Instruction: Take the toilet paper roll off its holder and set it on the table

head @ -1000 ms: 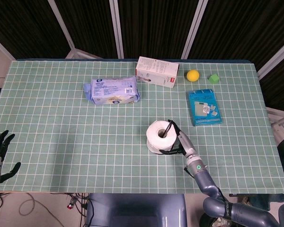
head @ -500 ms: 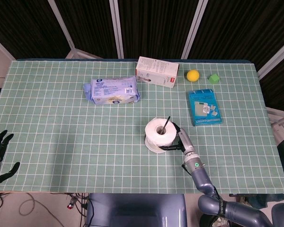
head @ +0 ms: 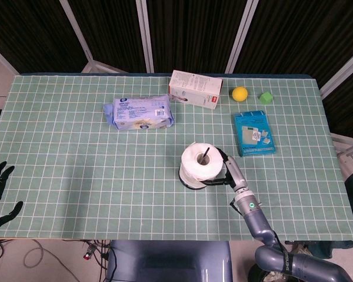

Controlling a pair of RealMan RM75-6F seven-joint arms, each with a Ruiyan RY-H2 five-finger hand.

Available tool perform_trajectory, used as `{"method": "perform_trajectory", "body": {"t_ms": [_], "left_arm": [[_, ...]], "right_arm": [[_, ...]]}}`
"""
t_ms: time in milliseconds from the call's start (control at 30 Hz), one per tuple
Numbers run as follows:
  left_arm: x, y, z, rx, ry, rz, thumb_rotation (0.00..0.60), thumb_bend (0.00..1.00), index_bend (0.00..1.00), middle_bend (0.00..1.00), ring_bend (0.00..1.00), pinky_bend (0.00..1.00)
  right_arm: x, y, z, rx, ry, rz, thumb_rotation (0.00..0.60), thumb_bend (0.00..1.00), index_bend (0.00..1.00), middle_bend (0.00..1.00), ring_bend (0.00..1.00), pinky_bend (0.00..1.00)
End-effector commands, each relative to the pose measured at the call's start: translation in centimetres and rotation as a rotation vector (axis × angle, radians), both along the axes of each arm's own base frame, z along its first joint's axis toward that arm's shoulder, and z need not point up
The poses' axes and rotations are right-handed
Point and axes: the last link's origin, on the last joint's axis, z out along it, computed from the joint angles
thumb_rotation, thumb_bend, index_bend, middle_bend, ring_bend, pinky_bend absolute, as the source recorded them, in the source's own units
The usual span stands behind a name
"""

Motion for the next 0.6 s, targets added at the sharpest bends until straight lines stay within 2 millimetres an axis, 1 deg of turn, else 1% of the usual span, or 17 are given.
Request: {"method": "perform_trajectory", "body": {"t_ms": [33,333,367,500,600], "left_arm": [[0.0,0.0,0.0,0.001,-0.001,0.001,0.600,0.25,0.09,0.00,0.00,0.01],[0.1,-0.2,-0.1,-0.004,-0.002,0.000,0.600,0.25,0.09,0.00,0.00,0.01],[0.2,-0.2,0.0,-0.006,-0.004,-0.002,0.600,0.25,0.09,0.00,0.00,0.01],[0.3,-0.3,0.0,-0.007,-0.010,-0.008,0.600,0.25,0.09,0.00,0.00,0.01],[0.2,-0.3,0.0,-0.010,-0.010,-0.005,0.600,0.25,0.08,0.00,0.00,0.01]], "right_arm": [[0.5,0.1,3.8,-0.040,-0.018,0.030,0.600,0.00,0.40,0.33,0.42,0.19],[2.7,-0.4,12.0,-0.155,-0.004,0.102,0.600,0.00,0.40,0.33,0.42,0.19],[3.0,-0.2,13.3,-0.175,0.001,0.109,0.600,0.00,0.40,0.33,0.42,0.19],[4.1,0.5,17.5,-0.231,-0.013,0.116,0.600,0.00,0.40,0.33,0.42,0.19],[4.7,0.8,20.0,-0.267,-0.015,0.121,0.600,0.00,0.40,0.33,0.42,0.19]]}}
